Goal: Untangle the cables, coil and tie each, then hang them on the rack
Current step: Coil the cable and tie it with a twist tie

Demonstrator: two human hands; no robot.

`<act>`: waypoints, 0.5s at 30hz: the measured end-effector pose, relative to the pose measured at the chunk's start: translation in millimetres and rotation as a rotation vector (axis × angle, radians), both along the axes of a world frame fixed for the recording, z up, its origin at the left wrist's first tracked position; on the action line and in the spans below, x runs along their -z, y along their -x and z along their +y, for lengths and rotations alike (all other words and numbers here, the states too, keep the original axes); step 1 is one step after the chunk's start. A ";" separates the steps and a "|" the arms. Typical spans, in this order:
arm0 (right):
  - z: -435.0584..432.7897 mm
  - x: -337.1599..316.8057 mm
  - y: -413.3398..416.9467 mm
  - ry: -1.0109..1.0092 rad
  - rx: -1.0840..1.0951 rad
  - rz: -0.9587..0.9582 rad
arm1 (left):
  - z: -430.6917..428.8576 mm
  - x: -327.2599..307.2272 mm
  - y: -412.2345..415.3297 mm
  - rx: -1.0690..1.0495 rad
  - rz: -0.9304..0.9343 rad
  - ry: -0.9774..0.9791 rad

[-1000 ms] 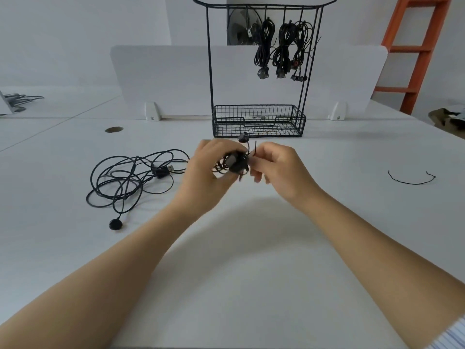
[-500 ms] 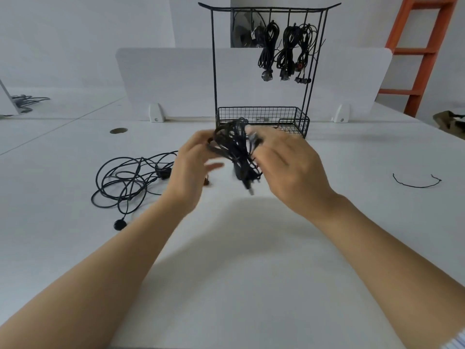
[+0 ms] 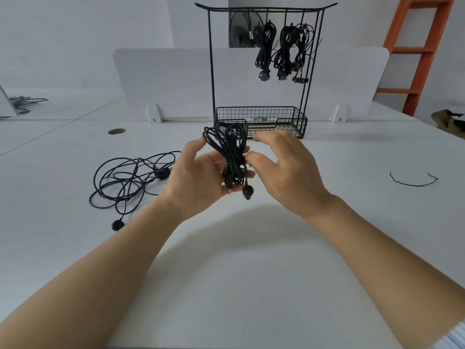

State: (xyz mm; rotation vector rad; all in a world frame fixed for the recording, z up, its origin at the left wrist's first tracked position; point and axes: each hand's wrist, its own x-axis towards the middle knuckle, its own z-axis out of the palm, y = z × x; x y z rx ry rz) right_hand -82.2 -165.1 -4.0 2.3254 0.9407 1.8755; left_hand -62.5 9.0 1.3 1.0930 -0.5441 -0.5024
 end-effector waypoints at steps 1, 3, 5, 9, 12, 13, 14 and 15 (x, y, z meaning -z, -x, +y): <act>-0.6 0.4 -0.2 -0.009 0.002 0.006 | 2.1 -0.8 -0.8 0.022 -0.005 0.029; -1.9 0.4 0.0 -0.025 0.018 0.013 | 2.9 -0.1 -1.5 0.036 -0.040 0.043; -1.3 0.3 1.1 -0.015 0.031 0.035 | -1.8 2.4 0.6 -0.046 -0.114 -0.059; 6.4 1.0 8.7 -0.127 -0.034 0.330 | -11.8 6.4 5.6 -0.263 -0.233 -0.203; 16.4 -7.9 15.1 -0.649 -0.120 0.975 | -11.1 11.0 4.9 -0.467 -0.567 -0.435; 16.5 -12.5 15.7 -0.790 -0.179 1.168 | -11.3 12.0 4.3 -0.565 -0.764 -0.516; 14.5 -15.8 15.1 -0.907 -0.251 1.313 | -12.1 13.3 3.8 -0.626 -0.968 -0.541; 11.1 -18.3 14.7 -1.015 -0.341 1.445 | -13.3 15.3 3.6 -0.639 -1.135 -0.532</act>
